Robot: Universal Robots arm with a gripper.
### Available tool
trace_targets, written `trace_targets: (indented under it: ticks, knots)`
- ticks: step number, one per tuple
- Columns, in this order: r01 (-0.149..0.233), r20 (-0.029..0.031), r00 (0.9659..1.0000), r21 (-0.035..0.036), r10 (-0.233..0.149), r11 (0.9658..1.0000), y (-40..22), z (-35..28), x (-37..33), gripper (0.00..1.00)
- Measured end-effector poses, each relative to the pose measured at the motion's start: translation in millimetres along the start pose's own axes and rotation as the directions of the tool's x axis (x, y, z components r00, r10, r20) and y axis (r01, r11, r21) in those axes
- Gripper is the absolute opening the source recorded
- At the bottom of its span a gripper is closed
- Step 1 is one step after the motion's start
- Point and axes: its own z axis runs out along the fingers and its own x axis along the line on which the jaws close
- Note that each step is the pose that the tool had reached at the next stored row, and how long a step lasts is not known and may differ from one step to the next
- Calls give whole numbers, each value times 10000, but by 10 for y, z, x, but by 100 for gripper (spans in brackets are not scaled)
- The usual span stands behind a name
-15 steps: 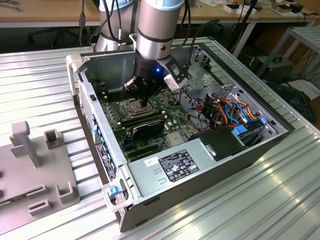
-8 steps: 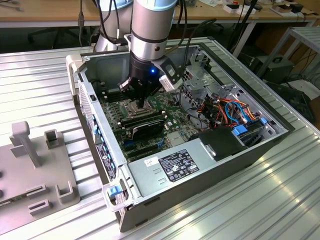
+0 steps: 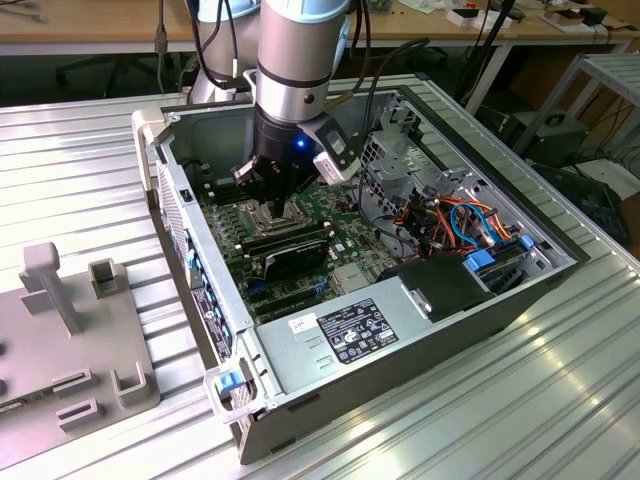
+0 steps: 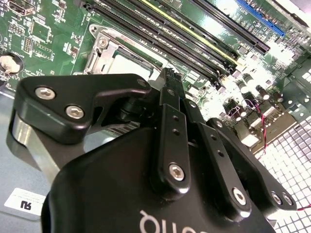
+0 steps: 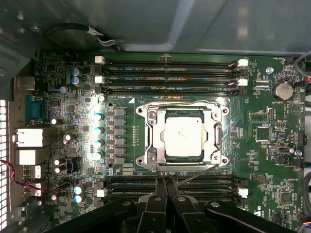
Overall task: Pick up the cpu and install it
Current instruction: 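Install the second cpu locking lever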
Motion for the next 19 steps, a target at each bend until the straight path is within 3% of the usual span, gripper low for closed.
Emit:
trace_targets:
  ticks: [9,19]
  knots:
    - [0,0,10000,0,0,10000,0,12,3,11]
    - [0,5,10000,3,0,10000,-4,213,23,11]
